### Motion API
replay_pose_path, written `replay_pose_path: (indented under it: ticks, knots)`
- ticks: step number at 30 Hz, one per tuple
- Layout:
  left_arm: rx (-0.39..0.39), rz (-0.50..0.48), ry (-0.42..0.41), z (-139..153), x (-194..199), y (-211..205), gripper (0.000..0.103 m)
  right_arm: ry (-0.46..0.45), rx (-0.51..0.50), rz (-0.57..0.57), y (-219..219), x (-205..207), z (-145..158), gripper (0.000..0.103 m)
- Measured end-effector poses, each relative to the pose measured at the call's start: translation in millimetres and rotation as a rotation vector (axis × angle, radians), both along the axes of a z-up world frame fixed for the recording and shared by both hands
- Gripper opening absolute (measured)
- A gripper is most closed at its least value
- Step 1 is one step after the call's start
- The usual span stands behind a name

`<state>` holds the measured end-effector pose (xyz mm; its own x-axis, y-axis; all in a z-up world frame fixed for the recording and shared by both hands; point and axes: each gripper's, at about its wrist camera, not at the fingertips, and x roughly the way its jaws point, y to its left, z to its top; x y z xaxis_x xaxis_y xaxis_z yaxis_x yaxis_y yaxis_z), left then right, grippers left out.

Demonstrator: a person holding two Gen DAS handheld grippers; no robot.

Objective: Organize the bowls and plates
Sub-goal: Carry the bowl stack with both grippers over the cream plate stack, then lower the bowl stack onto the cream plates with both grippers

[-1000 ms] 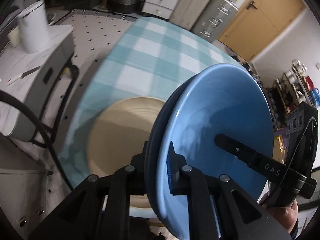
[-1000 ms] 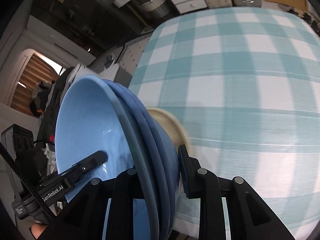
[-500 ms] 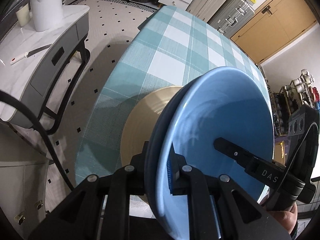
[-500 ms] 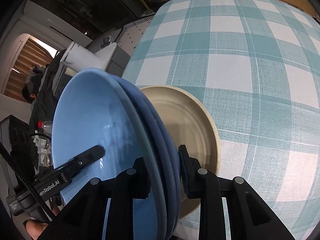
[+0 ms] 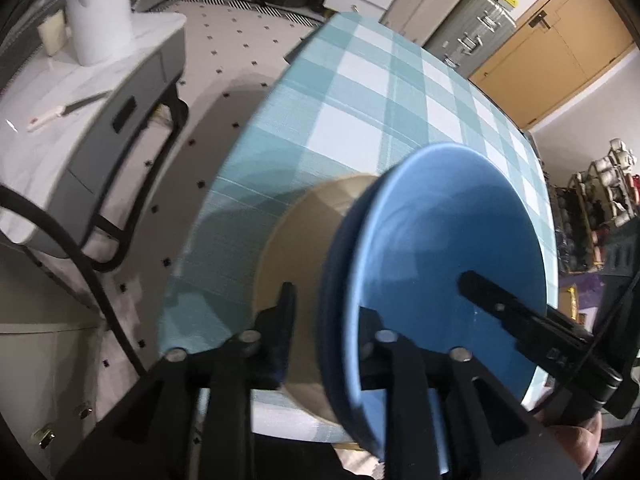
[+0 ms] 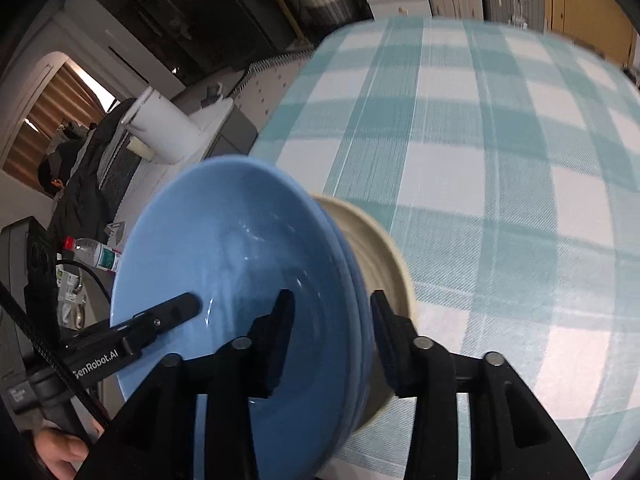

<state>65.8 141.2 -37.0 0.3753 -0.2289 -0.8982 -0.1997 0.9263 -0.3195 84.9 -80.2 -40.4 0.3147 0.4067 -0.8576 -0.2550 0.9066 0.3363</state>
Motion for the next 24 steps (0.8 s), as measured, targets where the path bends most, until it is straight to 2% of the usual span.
replay_pose_path:
  ticks: [1, 4, 8, 10, 12, 15, 18, 24]
  knots:
    - [0.016, 0.011, -0.012, 2.2, -2.6, 1.1, 0.046, -0.022, -0.006, -0.003, -2.3, -3.4, 5.1, 0.050]
    - [0.027, 0.015, -0.059, 11.5, -11.1, -0.4, 0.048, -0.116, 0.003, -0.002, -11.1, -15.0, 22.0, 0.050]
    - [0.114, 0.040, -0.144, 32.3, -28.6, -8.8, 0.051, -0.238, 0.015, -0.005, -27.2, -38.8, 46.7, 0.054]
    - [0.147, 0.039, -0.196, 42.0, -39.0, -15.5, 0.068, -0.305, 0.023, 0.005, -33.9, -53.4, 59.5, 0.062]
    - [0.171, 0.027, -0.249, 49.2, -47.3, -22.2, 0.080, -0.392, 0.017, 0.014, -42.9, -72.1, 73.7, 0.071]
    - [0.223, -0.001, -0.322, 60.5, -61.1, -38.0, 0.080, -0.518, 0.036, 0.025, -60.6, -100.5, 88.5, 0.083]
    - [0.247, -0.024, -0.410, 71.3, -78.2, -54.9, 0.082, -0.586, 0.065, 0.025, -78.6, -124.3, 98.9, 0.085]
    - [0.274, -0.039, -0.612, 89.1, -113.2, -84.9, 0.098, -0.673, 0.076, -0.016, -112.0, -161.3, 104.9, 0.093]
